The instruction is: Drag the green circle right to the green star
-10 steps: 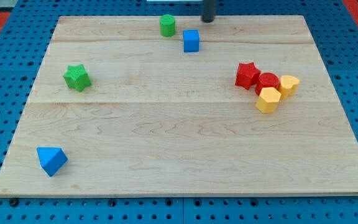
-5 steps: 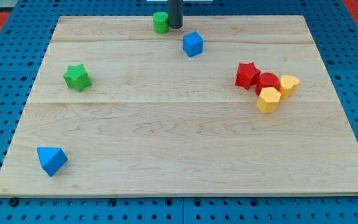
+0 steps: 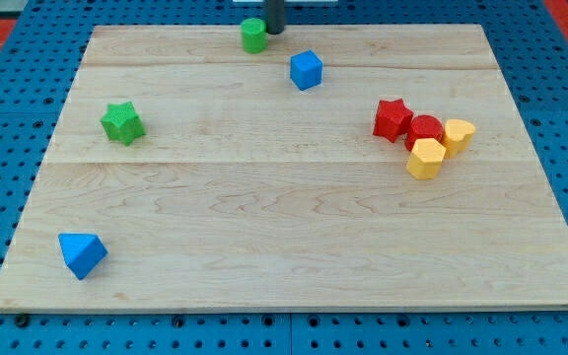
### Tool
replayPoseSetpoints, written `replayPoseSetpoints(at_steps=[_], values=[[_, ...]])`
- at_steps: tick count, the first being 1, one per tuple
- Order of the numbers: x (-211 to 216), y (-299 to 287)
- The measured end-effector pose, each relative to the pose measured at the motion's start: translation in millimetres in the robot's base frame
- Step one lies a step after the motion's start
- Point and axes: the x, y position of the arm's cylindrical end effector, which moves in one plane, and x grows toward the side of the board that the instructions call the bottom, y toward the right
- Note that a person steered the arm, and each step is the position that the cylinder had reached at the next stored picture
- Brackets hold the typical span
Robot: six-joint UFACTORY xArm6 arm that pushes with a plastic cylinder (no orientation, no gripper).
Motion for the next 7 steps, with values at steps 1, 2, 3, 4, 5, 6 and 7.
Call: replayPoseSetpoints(at_steps=[1, 2, 3, 4, 5, 6, 7], values=[[34.7, -63.5], [40.8, -64.0], [50.4, -94.5], [63.1, -111.7], [115.4, -57.9], [118.0, -39.4], [126.0, -82.2]])
